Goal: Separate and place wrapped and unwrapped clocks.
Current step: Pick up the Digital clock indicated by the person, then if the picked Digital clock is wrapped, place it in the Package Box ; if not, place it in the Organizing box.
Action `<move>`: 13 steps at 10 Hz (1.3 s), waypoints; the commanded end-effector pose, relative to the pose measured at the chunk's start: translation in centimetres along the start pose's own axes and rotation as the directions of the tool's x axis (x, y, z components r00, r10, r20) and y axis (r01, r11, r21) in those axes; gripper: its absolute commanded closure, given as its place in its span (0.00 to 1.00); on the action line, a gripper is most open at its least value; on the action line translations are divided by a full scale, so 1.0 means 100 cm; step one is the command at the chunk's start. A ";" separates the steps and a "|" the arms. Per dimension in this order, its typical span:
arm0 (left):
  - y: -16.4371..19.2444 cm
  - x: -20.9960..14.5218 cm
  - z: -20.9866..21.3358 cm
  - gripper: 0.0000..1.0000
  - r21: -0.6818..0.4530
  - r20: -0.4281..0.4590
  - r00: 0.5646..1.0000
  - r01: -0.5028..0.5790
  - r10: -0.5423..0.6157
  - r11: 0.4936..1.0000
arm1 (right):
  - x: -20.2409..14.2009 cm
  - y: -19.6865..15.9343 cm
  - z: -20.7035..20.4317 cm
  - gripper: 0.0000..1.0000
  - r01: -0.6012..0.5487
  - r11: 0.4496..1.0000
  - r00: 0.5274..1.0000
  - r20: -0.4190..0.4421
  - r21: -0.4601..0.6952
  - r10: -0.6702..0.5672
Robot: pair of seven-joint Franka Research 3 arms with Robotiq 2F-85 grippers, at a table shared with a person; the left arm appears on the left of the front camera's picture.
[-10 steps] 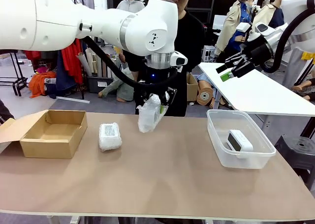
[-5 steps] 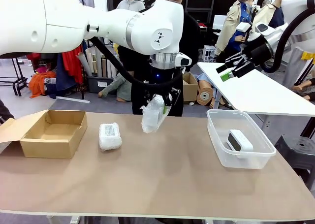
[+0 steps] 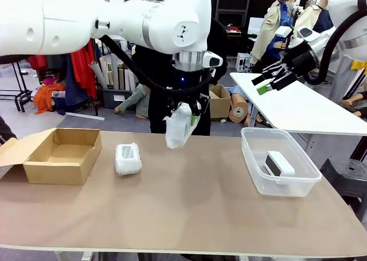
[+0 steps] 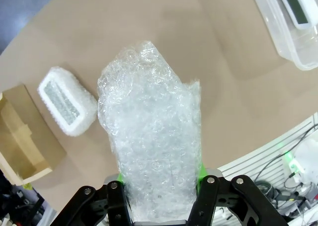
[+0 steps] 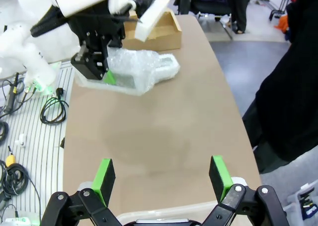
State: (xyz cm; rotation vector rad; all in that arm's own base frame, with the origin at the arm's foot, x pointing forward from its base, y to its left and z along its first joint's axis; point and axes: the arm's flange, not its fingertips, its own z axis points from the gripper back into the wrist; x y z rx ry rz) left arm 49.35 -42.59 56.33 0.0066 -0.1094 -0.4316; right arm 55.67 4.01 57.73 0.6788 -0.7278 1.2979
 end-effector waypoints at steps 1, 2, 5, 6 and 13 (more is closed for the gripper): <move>0.009 -0.003 0.026 1.00 -0.013 0.024 1.000 -0.003 0.003 1.000 | 0.001 0.000 0.001 0.00 -0.002 1.000 1.000 0.003 -0.002 0.002; 0.009 -0.003 0.036 1.00 0.001 0.034 0.999 -0.004 0.004 1.000 | 0.001 0.000 0.001 0.00 -0.002 1.000 1.000 0.003 -0.002 0.002; 0.011 -0.003 0.067 1.00 0.042 0.082 0.997 0.006 -0.010 0.999 | 0.001 0.000 0.001 0.00 -0.002 1.000 1.000 0.003 -0.002 0.002; 0.014 -0.003 0.071 1.00 0.060 0.095 0.995 0.006 -0.012 0.998 | 0.001 0.000 0.001 0.00 -0.002 1.000 1.000 0.003 -0.002 0.002; 0.013 -0.004 0.066 1.00 0.036 0.094 0.996 -0.003 -0.001 0.999 | 0.001 0.000 0.001 0.00 -0.002 1.000 1.000 0.003 -0.002 0.002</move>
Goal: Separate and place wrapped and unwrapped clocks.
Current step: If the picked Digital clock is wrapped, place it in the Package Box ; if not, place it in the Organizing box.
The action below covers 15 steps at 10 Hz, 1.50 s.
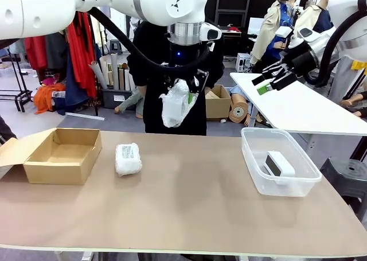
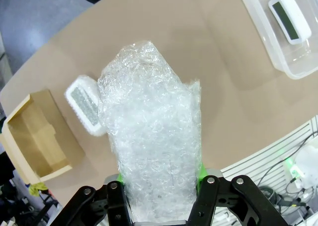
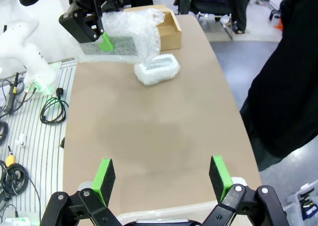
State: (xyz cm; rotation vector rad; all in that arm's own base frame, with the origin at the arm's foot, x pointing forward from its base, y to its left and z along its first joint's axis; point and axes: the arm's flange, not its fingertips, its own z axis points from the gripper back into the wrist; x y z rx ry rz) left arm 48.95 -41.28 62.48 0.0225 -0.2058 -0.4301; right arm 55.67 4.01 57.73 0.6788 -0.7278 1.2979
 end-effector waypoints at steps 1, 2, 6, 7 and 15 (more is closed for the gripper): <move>0.001 -0.001 0.005 1.00 0.000 0.004 1.000 -0.001 0.001 1.000 | 0.001 0.000 0.001 0.00 -0.002 1.000 1.000 0.003 -0.002 0.002; 0.001 -0.001 0.005 1.00 0.000 0.004 1.000 -0.001 0.001 1.000 | 0.001 0.000 0.001 0.00 -0.002 1.000 1.000 0.003 -0.002 0.002; 0.001 -0.001 0.005 1.00 0.000 0.004 1.000 -0.001 0.001 1.000 | 0.001 0.000 0.001 0.00 -0.002 1.000 1.000 0.003 -0.002 0.002; 0.000 0.000 0.000 1.00 0.000 0.000 1.000 0.000 0.000 1.000 | 0.001 0.000 0.001 0.00 -0.002 1.000 1.000 0.003 -0.002 0.002; 0.105 -0.071 0.020 1.00 0.065 -0.013 0.999 0.044 -0.043 0.997 | 0.001 0.000 0.001 0.00 -0.002 1.000 1.000 0.003 -0.002 0.002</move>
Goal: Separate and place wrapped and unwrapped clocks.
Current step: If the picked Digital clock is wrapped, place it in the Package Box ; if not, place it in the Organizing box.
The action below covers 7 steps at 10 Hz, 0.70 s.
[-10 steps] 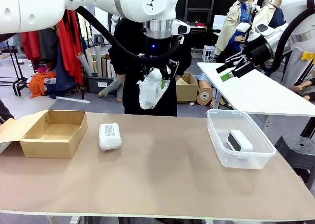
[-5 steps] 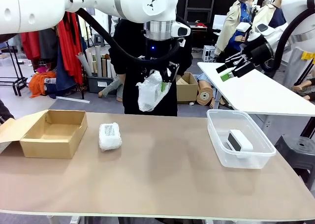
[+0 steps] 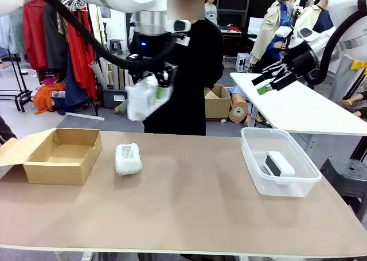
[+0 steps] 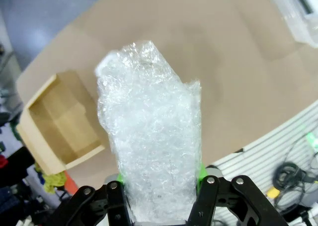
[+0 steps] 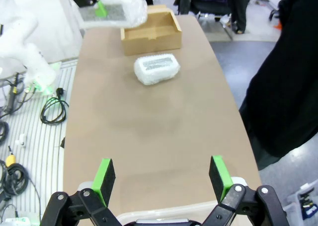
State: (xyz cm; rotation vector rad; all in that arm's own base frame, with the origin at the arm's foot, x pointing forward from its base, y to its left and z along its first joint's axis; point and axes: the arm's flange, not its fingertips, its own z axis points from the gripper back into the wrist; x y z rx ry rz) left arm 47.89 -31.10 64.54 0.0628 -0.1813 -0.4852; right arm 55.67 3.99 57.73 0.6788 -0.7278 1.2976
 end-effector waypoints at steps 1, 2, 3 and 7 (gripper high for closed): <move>0.033 -0.036 -0.007 1.00 0.064 0.017 0.998 -0.054 0.053 0.996 | 0.001 0.000 0.001 0.00 -0.002 1.000 1.000 0.003 -0.002 0.002; 0.050 -0.046 -0.011 1.00 0.101 0.019 0.995 -0.099 0.098 0.990 | 0.001 0.000 0.001 0.00 -0.002 1.000 1.000 0.003 -0.002 0.002; 0.071 -0.056 -0.017 1.00 0.152 0.039 0.991 -0.136 0.131 0.979 | 0.001 0.000 0.001 0.00 -0.002 1.000 1.000 0.003 -0.002 0.002; 0.140 -0.081 -0.046 1.00 0.364 0.029 0.955 -0.284 0.294 0.887 | 0.001 0.000 0.001 0.00 -0.002 1.000 1.000 0.003 -0.002 0.002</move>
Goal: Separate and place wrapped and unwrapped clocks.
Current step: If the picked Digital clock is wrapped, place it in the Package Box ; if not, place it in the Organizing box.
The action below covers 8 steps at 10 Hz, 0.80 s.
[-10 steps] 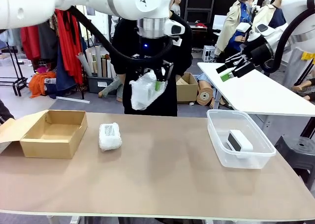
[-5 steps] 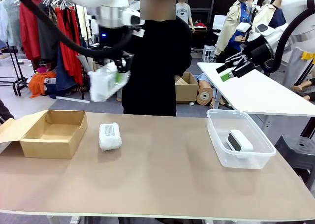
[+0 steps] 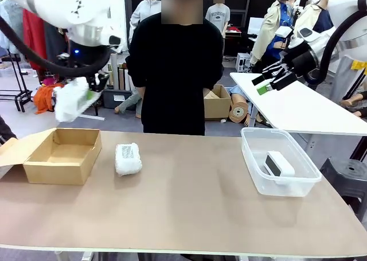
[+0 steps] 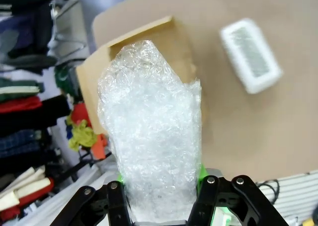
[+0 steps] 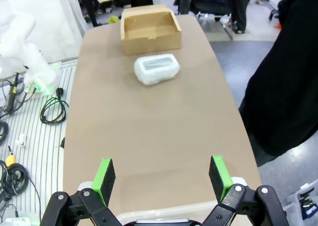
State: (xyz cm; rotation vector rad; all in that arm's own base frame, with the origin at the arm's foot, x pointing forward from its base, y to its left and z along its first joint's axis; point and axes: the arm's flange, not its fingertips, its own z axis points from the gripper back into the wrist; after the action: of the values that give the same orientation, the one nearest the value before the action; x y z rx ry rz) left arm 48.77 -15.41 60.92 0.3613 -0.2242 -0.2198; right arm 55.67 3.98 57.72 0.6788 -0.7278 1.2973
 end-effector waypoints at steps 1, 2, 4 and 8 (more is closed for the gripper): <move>0.013 -0.013 -0.016 1.00 0.069 -0.007 0.993 -0.113 0.114 0.991 | 0.002 0.000 0.001 0.00 -0.003 1.000 1.000 0.003 -0.002 0.003; 0.016 -0.015 -0.024 1.00 0.077 -0.009 0.989 -0.147 0.148 0.986 | 0.002 0.000 0.001 0.00 -0.003 1.000 1.000 0.003 -0.002 0.003; 0.023 -0.015 -0.027 1.00 0.055 -0.001 0.980 -0.201 0.201 0.978 | 0.002 0.000 0.001 0.00 -0.003 1.000 1.000 0.003 -0.002 0.003; 0.023 -0.008 -0.029 1.00 0.058 -0.039 0.990 -0.134 0.137 0.989 | 0.002 0.000 0.001 0.00 -0.003 1.000 1.000 0.003 -0.002 0.003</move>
State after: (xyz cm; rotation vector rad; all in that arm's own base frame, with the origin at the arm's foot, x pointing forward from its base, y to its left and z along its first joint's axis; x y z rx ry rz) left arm 49.21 -12.55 58.44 0.4003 -0.2108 -0.0596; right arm 55.67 3.98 57.72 0.6787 -0.7278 1.2973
